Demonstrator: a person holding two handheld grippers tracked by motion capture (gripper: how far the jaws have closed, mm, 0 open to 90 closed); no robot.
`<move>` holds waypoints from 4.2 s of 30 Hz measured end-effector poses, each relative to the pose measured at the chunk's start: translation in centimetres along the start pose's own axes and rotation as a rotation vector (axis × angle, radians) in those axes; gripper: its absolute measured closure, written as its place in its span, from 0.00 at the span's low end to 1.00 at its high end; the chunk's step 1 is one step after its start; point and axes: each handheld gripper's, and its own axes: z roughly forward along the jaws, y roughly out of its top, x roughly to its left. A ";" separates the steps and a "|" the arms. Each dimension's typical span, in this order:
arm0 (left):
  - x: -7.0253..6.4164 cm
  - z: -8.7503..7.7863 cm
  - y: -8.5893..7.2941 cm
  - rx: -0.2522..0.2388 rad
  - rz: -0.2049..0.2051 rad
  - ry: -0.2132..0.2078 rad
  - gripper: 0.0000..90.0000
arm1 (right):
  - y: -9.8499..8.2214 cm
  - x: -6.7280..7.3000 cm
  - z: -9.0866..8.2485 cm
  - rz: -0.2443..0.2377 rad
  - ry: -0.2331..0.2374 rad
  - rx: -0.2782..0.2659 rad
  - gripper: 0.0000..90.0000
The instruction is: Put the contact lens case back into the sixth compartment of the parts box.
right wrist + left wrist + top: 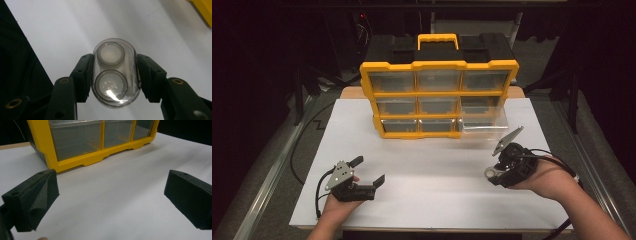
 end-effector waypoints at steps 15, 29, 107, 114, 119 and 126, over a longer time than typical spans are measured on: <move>0.0 0.0 0.0 0.003 -0.001 0.000 0.01 | 0.6 -0.5 -2.1 -0.020 -0.010 0.018 0.56; -0.1 0.0 0.0 0.004 0.002 -0.003 0.01 | 1.5 -1.3 -4.0 -0.023 -0.002 0.005 0.56; 0.0 -0.1 0.0 0.009 0.004 0.002 0.01 | 10.9 -5.5 -8.2 -0.014 -0.074 -0.059 0.56; 0.0 -0.1 0.0 0.009 0.002 0.003 0.01 | 11.3 -6.3 -8.0 0.001 -0.086 -0.059 0.56; 0.0 -0.1 0.0 0.008 0.002 0.003 0.01 | 11.5 -6.8 -7.9 0.016 -0.093 -0.063 0.56; 0.1 -0.1 0.0 0.010 0.001 0.002 0.01 | 11.6 -7.2 -7.7 0.026 -0.096 -0.064 0.56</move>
